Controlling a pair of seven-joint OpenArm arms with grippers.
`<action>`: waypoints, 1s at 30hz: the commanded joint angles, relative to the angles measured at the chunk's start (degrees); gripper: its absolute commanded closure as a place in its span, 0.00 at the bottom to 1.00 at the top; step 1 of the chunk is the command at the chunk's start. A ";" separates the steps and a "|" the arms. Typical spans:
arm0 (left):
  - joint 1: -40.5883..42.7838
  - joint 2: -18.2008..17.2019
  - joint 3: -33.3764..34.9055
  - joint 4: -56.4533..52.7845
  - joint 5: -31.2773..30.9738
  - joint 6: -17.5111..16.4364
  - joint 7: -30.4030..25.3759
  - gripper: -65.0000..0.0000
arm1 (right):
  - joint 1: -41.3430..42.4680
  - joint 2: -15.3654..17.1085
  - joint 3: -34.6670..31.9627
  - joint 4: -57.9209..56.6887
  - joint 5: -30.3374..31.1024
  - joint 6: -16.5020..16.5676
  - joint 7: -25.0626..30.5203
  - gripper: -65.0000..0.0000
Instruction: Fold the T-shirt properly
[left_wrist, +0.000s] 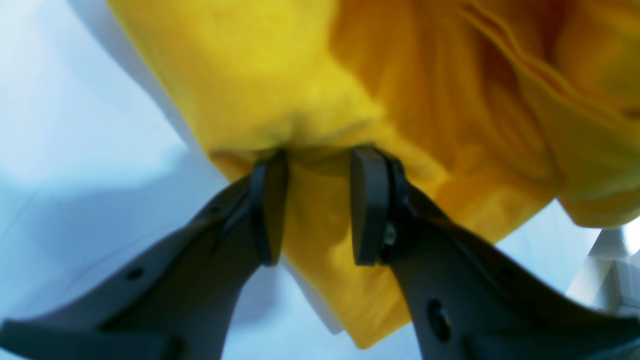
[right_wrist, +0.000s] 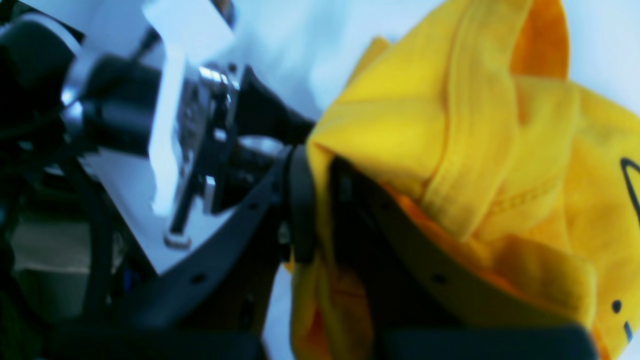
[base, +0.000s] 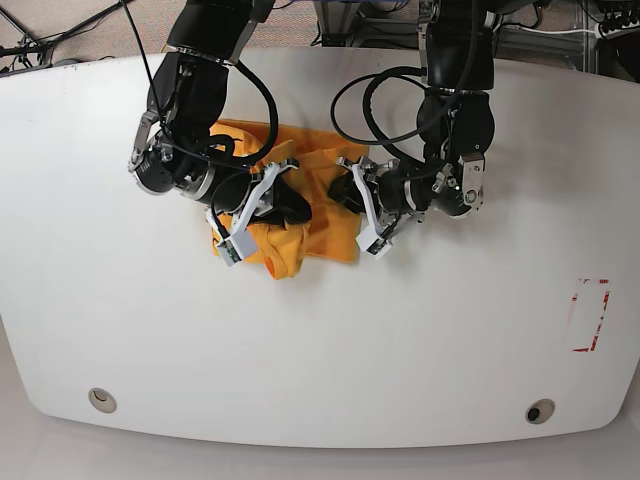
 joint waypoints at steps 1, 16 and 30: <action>-0.49 0.31 0.16 0.37 0.50 -0.06 0.70 0.70 | 1.41 -0.16 -0.21 0.41 1.77 0.10 3.73 0.99; -0.49 0.57 0.16 0.55 0.32 -1.55 0.70 0.69 | 2.99 -0.08 -0.39 -5.13 1.77 0.10 6.64 0.05; 0.82 -2.94 -8.28 9.25 -11.90 -3.53 0.70 0.54 | -2.29 6.34 -0.04 6.30 2.04 0.10 6.64 0.11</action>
